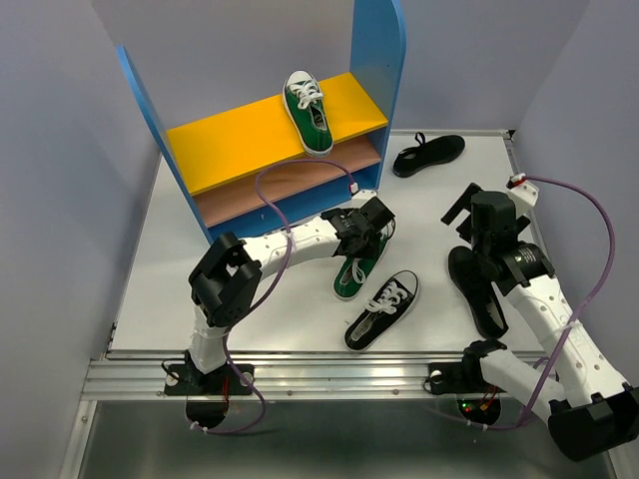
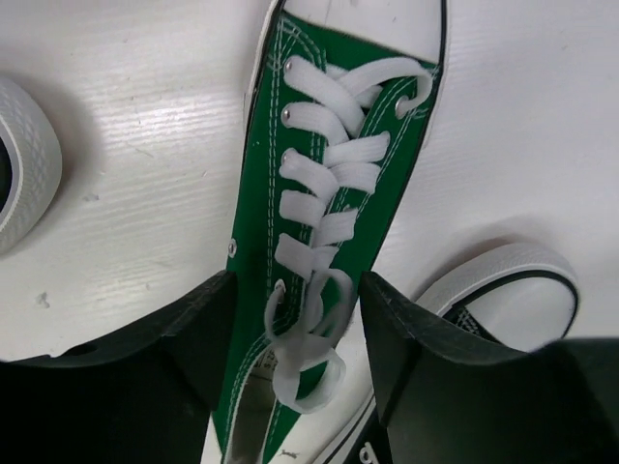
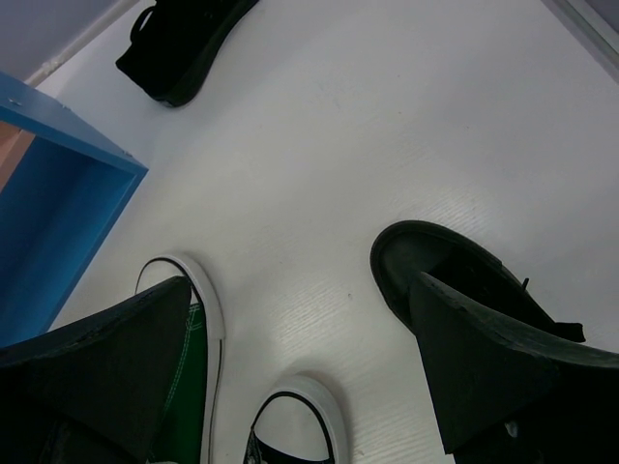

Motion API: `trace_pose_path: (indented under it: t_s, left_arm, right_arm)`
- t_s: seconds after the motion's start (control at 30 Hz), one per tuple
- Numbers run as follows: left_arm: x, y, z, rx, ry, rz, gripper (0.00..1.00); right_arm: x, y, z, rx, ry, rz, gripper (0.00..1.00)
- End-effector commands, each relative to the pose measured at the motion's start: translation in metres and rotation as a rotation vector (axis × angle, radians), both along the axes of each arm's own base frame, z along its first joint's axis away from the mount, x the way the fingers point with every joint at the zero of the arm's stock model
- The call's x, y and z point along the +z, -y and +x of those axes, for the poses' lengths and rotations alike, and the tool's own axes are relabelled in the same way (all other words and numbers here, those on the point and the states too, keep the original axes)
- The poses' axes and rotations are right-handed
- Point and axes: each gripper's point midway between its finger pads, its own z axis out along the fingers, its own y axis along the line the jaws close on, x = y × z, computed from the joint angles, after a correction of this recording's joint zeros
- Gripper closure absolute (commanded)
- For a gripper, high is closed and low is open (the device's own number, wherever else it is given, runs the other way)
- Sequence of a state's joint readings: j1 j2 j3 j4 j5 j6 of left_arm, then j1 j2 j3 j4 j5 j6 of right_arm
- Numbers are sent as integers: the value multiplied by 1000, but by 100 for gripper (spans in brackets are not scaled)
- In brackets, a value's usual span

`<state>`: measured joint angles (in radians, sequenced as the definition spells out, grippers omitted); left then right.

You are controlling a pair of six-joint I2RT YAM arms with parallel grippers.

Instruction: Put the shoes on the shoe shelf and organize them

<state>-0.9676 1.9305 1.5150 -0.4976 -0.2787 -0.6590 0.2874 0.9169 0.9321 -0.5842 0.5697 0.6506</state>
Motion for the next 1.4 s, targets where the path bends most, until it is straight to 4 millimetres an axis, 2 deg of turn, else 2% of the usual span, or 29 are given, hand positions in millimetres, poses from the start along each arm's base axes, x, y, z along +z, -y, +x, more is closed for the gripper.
trace_pose_path:
  t_s: [0.0,0.03,0.13,0.2,0.3,0.33,0.53,0.6,0.63,0.7,0.73,0.8,0.83,0.9,1.0,1.03,1.17,1.37]
  left_arm:
    - [60,10,14,-11,130,-77,33]
    - [60,8,13,-17,131,-65,29]
    - [58,2,10,-40,139,-18,28]
    - [54,-1,5,-53,137,4,32]
    - [34,-7,-5,-80,106,23,35]
    - [21,-11,-10,-90,90,35,35]
    - [-5,-10,-24,-125,64,63,35]
    - [-13,-11,-22,-112,62,77,43]
    - [-15,-12,-21,-107,64,85,43]
    - [-15,-11,-17,-98,77,95,60]
    - [-10,-9,-14,-96,84,92,74]
    - [2,-7,-11,-102,108,83,96]
    - [7,-5,-10,-110,117,79,100]
    - [21,-7,-9,-127,131,81,100]
    - [51,1,-8,-148,158,32,100]
    - [69,6,-10,-167,168,-7,100]
    - [115,10,-14,-193,198,-86,100]
    - [165,10,-20,-209,227,-161,100]
  right_arm:
    - [3,5,-1,-20,12,-10,0]
    - [2,4,0,-17,10,-7,0]
    - [0,3,1,-18,3,-4,0]
    - [-1,3,1,-20,0,-8,0]
    - [0,3,2,-18,-2,-12,0]
    - [0,3,2,-18,-2,-13,0]
    - [-1,3,3,-18,-2,-15,0]
    - [-4,2,4,-14,-8,-9,0]
    - [-4,1,5,-13,-8,-7,0]
    - [-4,0,5,-9,-8,-1,0]
    - [-3,0,5,-9,-5,-1,0]
    - [-2,1,5,-12,-1,-4,0]
    - [0,1,5,-11,2,-4,0]
    - [0,1,5,-12,3,-6,0]
    - [0,1,6,-11,3,-4,0]
    - [0,1,6,-13,5,-4,0]
    - [0,1,5,-13,10,-1,0]
    - [0,3,4,-20,13,-4,0]
